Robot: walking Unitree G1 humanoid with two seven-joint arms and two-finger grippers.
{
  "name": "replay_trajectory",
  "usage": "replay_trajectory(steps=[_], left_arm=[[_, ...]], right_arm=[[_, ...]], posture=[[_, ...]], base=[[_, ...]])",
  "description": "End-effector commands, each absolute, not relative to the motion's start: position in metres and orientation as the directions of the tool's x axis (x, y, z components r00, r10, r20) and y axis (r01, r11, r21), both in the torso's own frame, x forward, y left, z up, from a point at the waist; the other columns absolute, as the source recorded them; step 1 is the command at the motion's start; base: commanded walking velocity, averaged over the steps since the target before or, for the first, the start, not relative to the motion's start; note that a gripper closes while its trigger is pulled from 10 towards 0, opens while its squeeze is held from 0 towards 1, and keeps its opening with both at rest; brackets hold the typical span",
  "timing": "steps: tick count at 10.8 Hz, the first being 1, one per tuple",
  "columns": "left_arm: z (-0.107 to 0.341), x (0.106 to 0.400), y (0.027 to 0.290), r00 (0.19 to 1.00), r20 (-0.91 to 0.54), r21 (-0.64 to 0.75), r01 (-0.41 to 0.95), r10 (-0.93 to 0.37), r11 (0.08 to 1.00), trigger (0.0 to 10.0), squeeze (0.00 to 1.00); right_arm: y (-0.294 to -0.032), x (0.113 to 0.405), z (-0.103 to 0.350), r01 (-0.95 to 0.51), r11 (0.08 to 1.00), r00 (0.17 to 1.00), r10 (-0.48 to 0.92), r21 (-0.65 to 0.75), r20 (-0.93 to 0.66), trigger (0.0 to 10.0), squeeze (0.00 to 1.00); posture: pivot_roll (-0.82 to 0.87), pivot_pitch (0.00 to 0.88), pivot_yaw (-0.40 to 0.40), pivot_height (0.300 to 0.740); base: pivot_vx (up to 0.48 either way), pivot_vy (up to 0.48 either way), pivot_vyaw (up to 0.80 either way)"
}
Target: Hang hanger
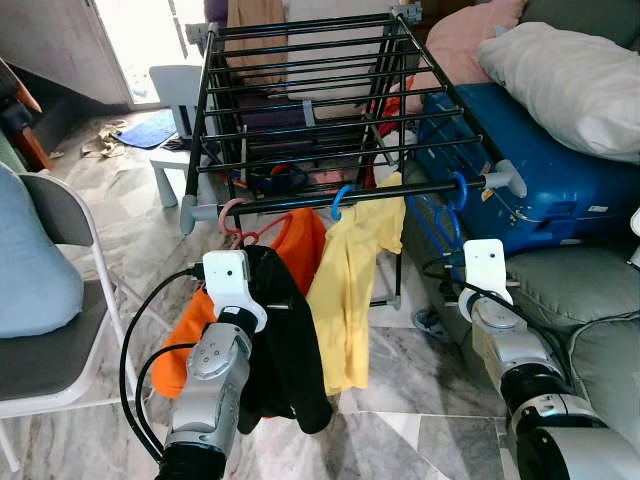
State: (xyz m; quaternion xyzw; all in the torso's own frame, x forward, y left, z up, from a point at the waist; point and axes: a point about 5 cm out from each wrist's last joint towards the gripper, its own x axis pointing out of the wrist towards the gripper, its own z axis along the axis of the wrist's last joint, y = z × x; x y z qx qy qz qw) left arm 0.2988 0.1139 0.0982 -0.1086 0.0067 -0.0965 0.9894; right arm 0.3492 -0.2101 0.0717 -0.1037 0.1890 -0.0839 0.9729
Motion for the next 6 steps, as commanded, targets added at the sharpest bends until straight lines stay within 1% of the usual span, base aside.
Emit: replay_trajectory(steps=[1,6], left_arm=[[0.0998,0.3005,0.1141,0.982,0.007,-0.201,0.188,-0.19,0.961,10.0,0.0],[0.0962,0.3003,0.1104,0.982,-0.013,-0.205,0.184,-0.191,0.961,10.0,0.0]], right_arm=[[-0.2105,0.3544,0.0789,0.12,0.967,0.923,-0.192,-0.223,-0.335,0.0,0.0],[-0.212,0.3576,0.0815,0.084,0.973,0.924,-0.156,-0.213,-0.349,0.0,0.0]], posture=[[-0.12,0.0,0.05,0.74],[-0.13,0.0,0.045,0.74]], base=[[0.0,0.0,0.0],[0.0,0.0,0.0]])
